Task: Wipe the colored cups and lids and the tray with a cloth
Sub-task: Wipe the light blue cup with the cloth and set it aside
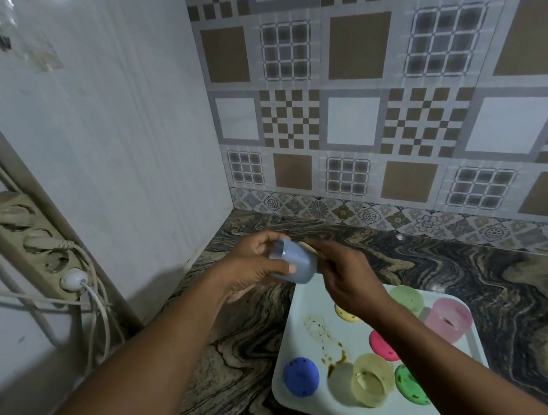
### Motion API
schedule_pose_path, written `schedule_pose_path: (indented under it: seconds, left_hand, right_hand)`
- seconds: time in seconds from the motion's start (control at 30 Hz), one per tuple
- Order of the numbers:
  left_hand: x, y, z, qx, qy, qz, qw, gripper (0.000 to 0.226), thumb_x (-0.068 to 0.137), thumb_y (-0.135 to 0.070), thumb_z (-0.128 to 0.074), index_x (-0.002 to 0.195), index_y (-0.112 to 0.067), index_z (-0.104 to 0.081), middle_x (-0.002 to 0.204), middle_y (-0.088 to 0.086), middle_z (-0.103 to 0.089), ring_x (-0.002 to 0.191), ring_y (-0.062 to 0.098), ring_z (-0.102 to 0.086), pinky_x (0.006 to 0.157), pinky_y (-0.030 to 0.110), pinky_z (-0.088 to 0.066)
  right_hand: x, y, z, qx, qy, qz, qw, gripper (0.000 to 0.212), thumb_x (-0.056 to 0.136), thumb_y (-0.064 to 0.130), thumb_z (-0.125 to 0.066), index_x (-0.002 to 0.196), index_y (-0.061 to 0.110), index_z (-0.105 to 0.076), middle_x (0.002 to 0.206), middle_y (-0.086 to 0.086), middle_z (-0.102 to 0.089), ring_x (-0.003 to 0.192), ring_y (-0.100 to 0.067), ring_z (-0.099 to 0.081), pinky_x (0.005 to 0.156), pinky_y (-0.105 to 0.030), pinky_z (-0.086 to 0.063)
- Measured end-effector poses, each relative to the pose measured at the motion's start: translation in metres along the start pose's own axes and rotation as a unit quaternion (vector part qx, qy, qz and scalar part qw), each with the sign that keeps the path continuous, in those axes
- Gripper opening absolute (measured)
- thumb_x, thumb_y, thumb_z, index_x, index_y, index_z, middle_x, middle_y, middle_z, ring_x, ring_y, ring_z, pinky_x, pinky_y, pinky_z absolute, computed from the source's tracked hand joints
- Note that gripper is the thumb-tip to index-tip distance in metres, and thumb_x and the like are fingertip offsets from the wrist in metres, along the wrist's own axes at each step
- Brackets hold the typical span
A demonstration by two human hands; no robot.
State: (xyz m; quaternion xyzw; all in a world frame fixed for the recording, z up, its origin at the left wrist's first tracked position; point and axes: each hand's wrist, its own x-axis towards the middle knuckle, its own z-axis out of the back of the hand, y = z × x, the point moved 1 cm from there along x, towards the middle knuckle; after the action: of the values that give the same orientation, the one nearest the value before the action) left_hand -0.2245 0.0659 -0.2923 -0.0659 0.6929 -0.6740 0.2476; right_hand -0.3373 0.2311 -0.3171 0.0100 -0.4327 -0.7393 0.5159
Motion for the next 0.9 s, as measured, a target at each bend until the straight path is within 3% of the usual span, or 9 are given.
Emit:
schedule_pose_path:
  seconds: [0.1, 0.2, 0.27, 0.33, 0.43, 0.53, 0.6, 0.73, 0.9]
  left_hand:
    - [-0.001, 0.003, 0.004, -0.014, -0.006, 0.002, 1.000, 0.051, 0.076, 0.001, -0.081, 0.120, -0.020, -0.066, 0.121, 0.006, -0.064, 0.113, 0.029, -0.063, 0.096, 0.049, -0.056]
    - [0.004, 0.003, 0.002, -0.015, -0.026, 0.001, 1.000, 0.051, 0.077, -0.004, -0.082, 0.123, -0.019, -0.064, 0.124, 0.010, -0.063, 0.115, 0.031, -0.063, 0.096, 0.052, -0.055]
    - [0.009, 0.003, -0.001, -0.009, -0.047, 0.006, 0.999, 0.049, 0.079, -0.013, -0.082, 0.124, -0.015, -0.062, 0.125, 0.014, -0.061, 0.113, 0.032, -0.064, 0.088, 0.049, -0.059]
    - [0.011, 0.008, -0.003, 0.006, -0.051, 0.016, 0.999, 0.042, 0.085, -0.024, -0.077, 0.122, -0.015, -0.060, 0.123, 0.017, -0.058, 0.104, 0.032, -0.067, 0.071, 0.040, -0.062]
    - [0.010, 0.013, -0.002, 0.021, -0.071, 0.008, 0.997, 0.031, 0.088, -0.043, -0.061, 0.111, -0.023, -0.059, 0.105, 0.026, -0.061, 0.063, 0.029, -0.067, 0.048, 0.030, -0.050]
    - [0.014, 0.015, -0.005, 0.098, -0.086, 0.006, 0.991, 0.047, 0.084, -0.070, -0.051, 0.109, -0.031, -0.057, 0.092, 0.017, -0.061, 0.045, 0.020, -0.055, 0.042, 0.022, -0.040]
    - [0.020, 0.017, -0.014, 0.162, -0.092, 0.024, 0.982, 0.066, 0.085, -0.081, -0.036, 0.120, -0.028, -0.055, 0.092, 0.011, -0.059, 0.049, 0.019, -0.055, 0.045, 0.023, -0.041]
    - [0.030, 0.023, -0.024, 0.246, -0.168, 0.064, 0.953, 0.086, 0.088, -0.082, -0.018, 0.142, -0.021, -0.046, 0.127, 0.012, -0.058, 0.095, 0.030, -0.066, 0.080, 0.043, -0.057]
    - [0.037, 0.030, -0.027, 0.148, -0.155, 0.126, 0.968, 0.075, 0.097, -0.069, -0.015, 0.143, -0.014, -0.034, 0.098, 0.015, -0.059, 0.043, 0.017, -0.054, 0.041, 0.023, -0.040]
  right_hand:
    - [0.004, -0.015, 0.008, 0.097, -0.032, -0.146, 0.984, 0.039, 0.096, 0.001, -0.047, 0.123, 0.019, -0.068, 0.082, -0.012, -0.071, 0.060, -0.017, -0.054, 0.055, -0.039, -0.046]
    - [0.006, -0.002, 0.003, 0.047, -0.076, -0.050, 0.995, 0.043, 0.094, 0.001, -0.047, 0.131, 0.016, -0.062, 0.109, -0.004, -0.071, 0.082, -0.010, -0.061, 0.068, -0.016, -0.046]
    - [0.004, 0.003, -0.004, 0.007, -0.034, 0.019, 0.999, 0.046, 0.090, 0.000, -0.048, 0.132, 0.011, -0.062, 0.123, -0.002, -0.067, 0.105, -0.009, -0.059, 0.087, -0.019, -0.046]
    - [0.001, -0.005, -0.006, 0.031, 0.004, -0.053, 0.998, 0.038, 0.091, 0.000, -0.049, 0.117, 0.016, -0.071, 0.099, -0.002, -0.074, 0.084, -0.010, -0.063, 0.071, -0.022, -0.049]
    - [0.002, -0.024, -0.003, 0.248, -0.017, -0.298, 0.922, 0.026, 0.098, 0.003, -0.041, 0.103, 0.007, -0.066, 0.055, -0.018, -0.058, 0.044, -0.024, -0.050, 0.045, -0.032, -0.039]
    - [0.009, -0.025, -0.002, 0.369, -0.049, -0.410, 0.833, 0.016, 0.102, 0.009, -0.044, 0.109, 0.002, -0.056, 0.055, -0.014, -0.062, 0.048, -0.026, -0.054, 0.053, -0.038, -0.044]
    - [0.010, -0.013, -0.008, 0.365, -0.059, -0.380, 0.848, 0.016, 0.099, 0.011, -0.049, 0.104, 0.008, -0.063, 0.069, -0.017, -0.068, 0.063, -0.032, -0.059, 0.060, -0.045, -0.048]
    - [-0.004, 0.002, -0.019, 0.220, -0.049, -0.212, 0.951, 0.031, 0.092, 0.011, -0.053, 0.105, 0.032, -0.072, 0.084, 0.002, -0.075, 0.066, -0.024, -0.067, 0.056, -0.041, -0.054]
    - [-0.012, -0.014, -0.017, 0.077, -0.112, -0.095, 0.986, 0.044, 0.089, -0.001, -0.053, 0.123, 0.022, -0.069, 0.106, 0.007, -0.074, 0.083, 0.005, -0.064, 0.071, -0.018, -0.050]
